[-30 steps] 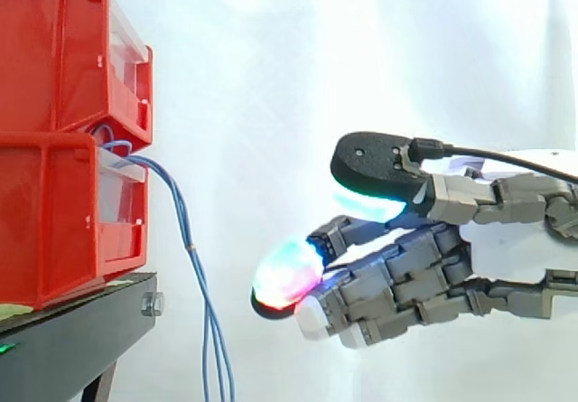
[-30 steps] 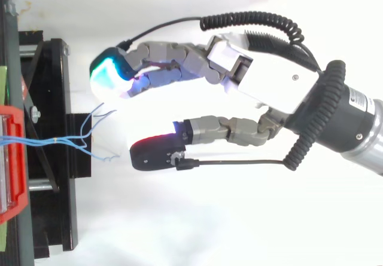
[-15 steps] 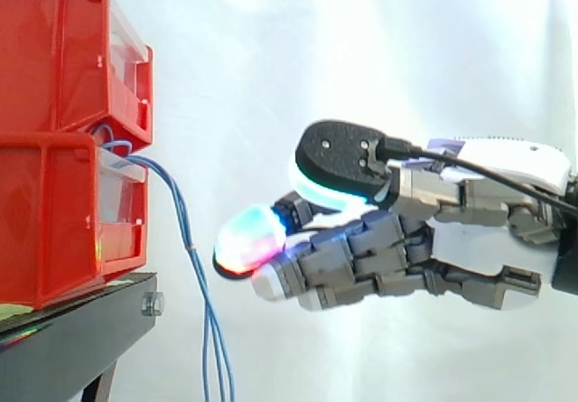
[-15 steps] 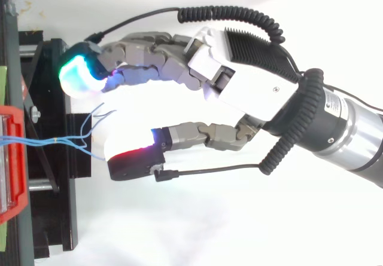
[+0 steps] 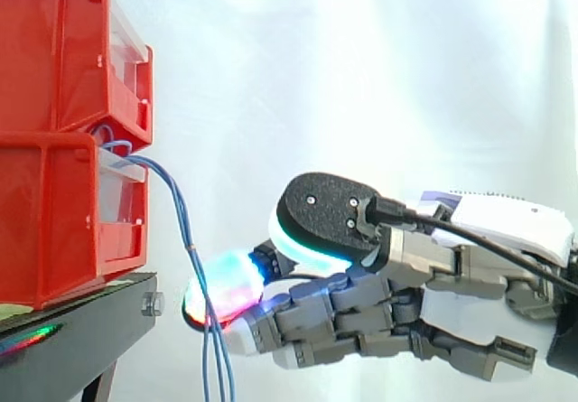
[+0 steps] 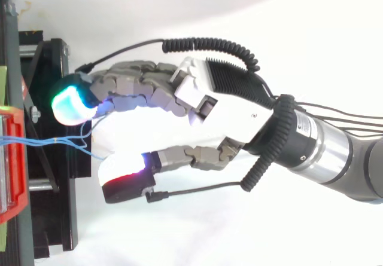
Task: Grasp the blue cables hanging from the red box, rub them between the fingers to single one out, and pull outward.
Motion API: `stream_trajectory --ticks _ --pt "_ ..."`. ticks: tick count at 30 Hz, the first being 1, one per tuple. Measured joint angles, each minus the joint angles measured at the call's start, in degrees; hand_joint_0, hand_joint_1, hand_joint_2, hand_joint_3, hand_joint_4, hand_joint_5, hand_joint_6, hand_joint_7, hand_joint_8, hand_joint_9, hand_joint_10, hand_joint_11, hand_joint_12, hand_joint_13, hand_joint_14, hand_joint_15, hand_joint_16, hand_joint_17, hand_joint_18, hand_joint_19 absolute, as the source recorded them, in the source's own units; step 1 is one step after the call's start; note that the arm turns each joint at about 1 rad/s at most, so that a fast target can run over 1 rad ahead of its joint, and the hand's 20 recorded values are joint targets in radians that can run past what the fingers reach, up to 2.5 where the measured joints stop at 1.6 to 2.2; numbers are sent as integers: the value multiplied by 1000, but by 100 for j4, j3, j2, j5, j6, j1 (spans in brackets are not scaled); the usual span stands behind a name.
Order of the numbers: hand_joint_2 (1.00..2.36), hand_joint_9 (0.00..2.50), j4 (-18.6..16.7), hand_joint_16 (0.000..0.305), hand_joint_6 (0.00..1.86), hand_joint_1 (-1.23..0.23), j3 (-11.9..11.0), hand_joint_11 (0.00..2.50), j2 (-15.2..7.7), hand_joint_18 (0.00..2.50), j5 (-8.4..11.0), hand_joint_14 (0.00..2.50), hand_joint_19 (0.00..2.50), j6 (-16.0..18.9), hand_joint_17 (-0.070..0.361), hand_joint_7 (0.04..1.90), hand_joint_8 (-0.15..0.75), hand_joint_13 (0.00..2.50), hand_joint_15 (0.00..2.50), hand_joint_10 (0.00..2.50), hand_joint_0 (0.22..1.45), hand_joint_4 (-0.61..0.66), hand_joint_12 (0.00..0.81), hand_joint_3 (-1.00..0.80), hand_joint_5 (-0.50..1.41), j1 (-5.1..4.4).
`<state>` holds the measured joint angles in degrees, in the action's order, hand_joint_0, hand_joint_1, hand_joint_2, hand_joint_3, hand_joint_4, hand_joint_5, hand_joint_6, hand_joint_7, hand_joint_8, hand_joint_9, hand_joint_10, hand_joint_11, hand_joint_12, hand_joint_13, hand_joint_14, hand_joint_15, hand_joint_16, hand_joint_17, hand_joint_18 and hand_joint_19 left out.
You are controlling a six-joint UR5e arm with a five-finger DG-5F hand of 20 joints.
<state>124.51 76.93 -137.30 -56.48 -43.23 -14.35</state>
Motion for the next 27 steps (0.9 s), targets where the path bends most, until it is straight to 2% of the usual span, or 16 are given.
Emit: stream_trajectory --ticks 6,11,18,22,27 --pt "1003 707 158 44 502 -553 -3 266 -64 385 8 11 336 185 98 727 222 475 287 9 537 253 343 -462 -188 -83" --pt "1002 716 158 44 502 -553 -77 258 -234 392 -1 11 344 327 98 725 224 482 292 8 538 258 344 -462 -186 -117" --pt "1004 715 275 43 502 -553 -456 257 -562 401 -109 11 353 765 98 724 219 501 299 8 542 255 342 -458 -184 -116" --pt "1003 726 447 44 502 -551 -626 253 -598 422 -237 12 358 837 98 727 222 519 300 10 545 260 342 -454 -182 -102" --pt "1003 765 479 44 502 -553 -685 269 -602 470 -322 12 361 885 100 728 228 566 317 11 551 265 337 -448 -176 -110"
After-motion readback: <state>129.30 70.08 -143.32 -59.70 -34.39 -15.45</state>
